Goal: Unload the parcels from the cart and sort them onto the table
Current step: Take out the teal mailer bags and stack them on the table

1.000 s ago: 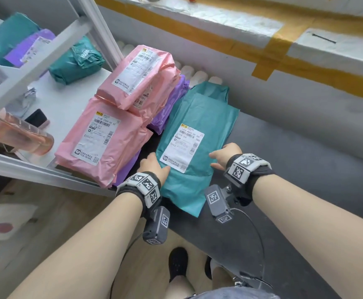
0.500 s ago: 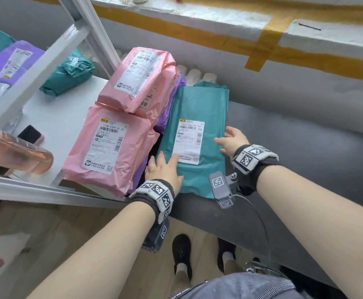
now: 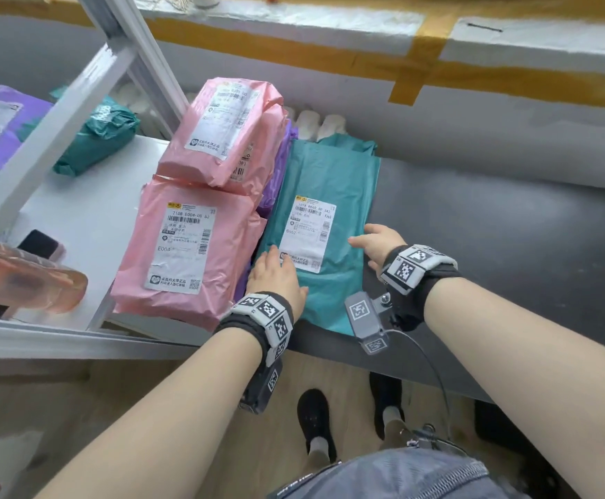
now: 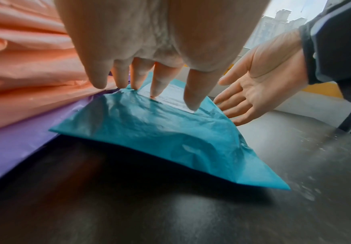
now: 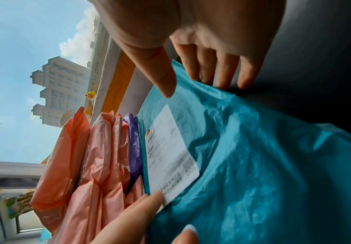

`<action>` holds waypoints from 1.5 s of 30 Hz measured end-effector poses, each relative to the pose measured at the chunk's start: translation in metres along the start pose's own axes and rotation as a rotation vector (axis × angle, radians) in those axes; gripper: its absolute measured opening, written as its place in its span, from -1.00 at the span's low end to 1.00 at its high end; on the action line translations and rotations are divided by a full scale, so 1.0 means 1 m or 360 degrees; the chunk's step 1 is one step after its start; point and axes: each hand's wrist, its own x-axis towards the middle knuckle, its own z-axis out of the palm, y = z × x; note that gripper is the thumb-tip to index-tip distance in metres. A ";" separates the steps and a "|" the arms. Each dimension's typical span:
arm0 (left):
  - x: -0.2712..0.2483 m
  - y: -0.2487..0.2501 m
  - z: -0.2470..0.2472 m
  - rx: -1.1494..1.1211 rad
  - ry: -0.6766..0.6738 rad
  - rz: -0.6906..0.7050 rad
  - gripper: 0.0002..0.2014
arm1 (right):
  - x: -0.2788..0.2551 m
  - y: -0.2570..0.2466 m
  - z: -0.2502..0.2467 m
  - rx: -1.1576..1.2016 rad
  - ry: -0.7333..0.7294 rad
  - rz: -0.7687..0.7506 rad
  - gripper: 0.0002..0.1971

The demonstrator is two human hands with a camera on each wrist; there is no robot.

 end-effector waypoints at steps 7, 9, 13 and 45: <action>0.000 0.002 -0.012 0.0018 0.0053 0.0159 -0.46 | -0.022 0.002 -0.015 0.0040 0.0076 -0.0123 -0.50; 0.000 0.008 -0.017 0.0024 0.0069 0.0242 -0.48 | -0.032 0.008 -0.022 0.0031 0.0121 -0.0120 -0.53; -0.004 0.030 -0.027 0.0080 0.0071 0.0410 -0.49 | -0.053 0.023 -0.044 0.0015 0.0257 -0.0112 -0.63; -0.240 0.475 0.066 0.0408 -0.0176 0.1662 -0.61 | -0.297 0.308 -0.424 0.0080 0.1277 0.0169 -0.75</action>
